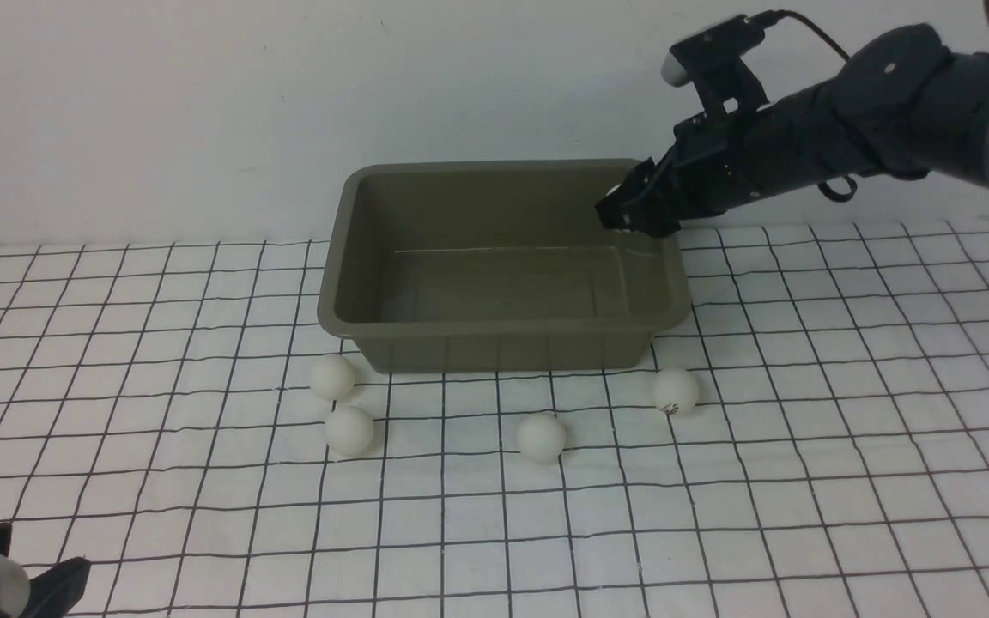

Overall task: Put the table tennis balls into the box on the white checkered tablecloth.
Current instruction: 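Release the ping pong ball into the bin and lift the gripper away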

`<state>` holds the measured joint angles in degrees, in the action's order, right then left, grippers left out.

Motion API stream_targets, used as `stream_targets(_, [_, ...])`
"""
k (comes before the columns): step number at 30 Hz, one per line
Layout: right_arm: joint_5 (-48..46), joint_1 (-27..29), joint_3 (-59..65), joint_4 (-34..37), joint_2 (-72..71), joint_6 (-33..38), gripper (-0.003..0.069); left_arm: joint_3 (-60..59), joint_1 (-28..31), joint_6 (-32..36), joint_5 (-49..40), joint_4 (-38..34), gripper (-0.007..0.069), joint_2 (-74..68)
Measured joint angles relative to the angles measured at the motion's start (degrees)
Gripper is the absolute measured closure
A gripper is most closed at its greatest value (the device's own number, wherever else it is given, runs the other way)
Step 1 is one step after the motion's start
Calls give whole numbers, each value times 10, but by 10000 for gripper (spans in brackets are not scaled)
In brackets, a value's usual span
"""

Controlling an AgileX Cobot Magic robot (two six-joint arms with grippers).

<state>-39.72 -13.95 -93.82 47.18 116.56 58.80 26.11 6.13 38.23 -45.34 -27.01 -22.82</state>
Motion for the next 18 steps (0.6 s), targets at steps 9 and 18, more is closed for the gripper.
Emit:
stream_targets(9, [13,0,-5,8,11,-3,290,0,0,0,-13,0,290,0])
stream_targets(18, [4,1,-5,-32,-12,-23,184,0,0,0,-14,0,290,0])
